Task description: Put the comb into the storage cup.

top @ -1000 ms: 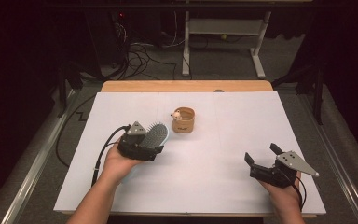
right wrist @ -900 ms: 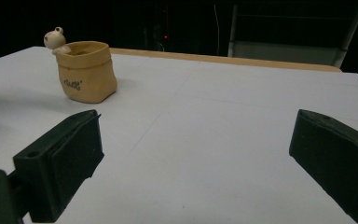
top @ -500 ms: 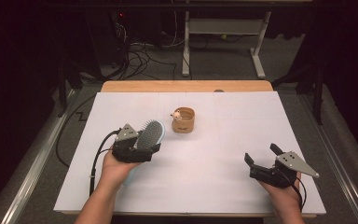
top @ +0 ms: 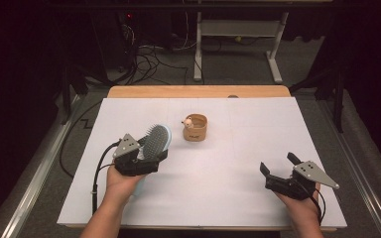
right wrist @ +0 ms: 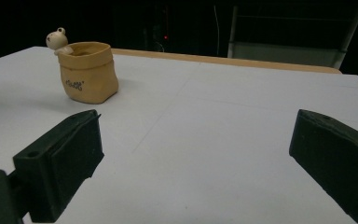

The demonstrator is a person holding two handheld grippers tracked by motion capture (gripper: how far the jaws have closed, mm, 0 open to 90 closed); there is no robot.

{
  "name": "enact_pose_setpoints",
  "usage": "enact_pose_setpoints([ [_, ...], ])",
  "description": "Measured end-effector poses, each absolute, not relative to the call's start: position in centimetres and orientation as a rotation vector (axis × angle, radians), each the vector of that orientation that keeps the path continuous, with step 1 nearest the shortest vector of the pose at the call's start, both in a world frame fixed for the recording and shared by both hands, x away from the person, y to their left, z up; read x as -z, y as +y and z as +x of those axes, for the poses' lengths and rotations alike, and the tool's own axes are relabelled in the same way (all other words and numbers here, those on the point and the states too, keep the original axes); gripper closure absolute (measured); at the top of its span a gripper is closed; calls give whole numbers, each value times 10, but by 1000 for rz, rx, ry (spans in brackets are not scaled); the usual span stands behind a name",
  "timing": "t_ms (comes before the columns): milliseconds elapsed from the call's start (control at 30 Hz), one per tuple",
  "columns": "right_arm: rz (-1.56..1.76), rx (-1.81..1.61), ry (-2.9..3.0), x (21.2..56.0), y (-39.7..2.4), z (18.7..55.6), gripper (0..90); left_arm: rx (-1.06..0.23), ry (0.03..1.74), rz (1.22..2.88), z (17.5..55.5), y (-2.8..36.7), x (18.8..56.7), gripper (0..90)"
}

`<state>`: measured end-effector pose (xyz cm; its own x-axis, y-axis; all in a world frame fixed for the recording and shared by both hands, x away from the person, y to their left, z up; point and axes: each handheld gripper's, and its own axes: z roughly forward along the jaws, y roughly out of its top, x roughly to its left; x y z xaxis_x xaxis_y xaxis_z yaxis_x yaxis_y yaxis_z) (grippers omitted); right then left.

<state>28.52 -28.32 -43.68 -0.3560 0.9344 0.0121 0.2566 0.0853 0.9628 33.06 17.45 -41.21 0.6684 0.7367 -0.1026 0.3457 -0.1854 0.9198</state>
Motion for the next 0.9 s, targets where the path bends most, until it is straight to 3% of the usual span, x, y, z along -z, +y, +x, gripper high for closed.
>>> enact_pose_setpoints([
  [900,1187,-1304,1700,437,-285,285,34,-489,751,1695,323,168,396,202],
])
